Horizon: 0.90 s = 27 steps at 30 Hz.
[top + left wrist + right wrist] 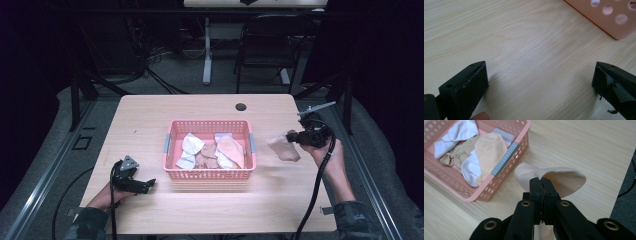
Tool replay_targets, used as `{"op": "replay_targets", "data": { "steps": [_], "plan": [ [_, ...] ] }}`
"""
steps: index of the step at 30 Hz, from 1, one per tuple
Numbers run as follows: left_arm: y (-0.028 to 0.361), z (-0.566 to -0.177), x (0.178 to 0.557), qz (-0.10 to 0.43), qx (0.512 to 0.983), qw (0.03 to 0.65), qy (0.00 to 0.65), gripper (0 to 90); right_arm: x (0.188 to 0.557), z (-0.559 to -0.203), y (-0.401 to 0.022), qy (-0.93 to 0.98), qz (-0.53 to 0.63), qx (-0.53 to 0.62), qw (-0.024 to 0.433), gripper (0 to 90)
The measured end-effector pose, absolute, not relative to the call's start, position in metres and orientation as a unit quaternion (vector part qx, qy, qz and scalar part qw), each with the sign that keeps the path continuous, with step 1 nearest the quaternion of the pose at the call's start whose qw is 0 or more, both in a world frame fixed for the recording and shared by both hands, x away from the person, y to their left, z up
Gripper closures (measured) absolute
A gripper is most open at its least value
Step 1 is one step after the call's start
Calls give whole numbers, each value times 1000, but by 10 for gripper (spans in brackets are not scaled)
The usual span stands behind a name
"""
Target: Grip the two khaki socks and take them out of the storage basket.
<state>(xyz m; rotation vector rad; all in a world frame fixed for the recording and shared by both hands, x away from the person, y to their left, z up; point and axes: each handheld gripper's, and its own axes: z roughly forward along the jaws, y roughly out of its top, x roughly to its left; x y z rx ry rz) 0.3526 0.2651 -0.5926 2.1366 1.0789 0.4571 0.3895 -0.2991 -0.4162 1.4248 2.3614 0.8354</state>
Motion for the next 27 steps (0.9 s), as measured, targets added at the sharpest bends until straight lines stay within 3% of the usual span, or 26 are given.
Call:
{"op": "replay_targets", "data": {
  "steps": [27],
  "plan": [
    [265,-593,353,176,825,344,413,4,405,-463,-305,808,277,515,74,887]
  ]
}}
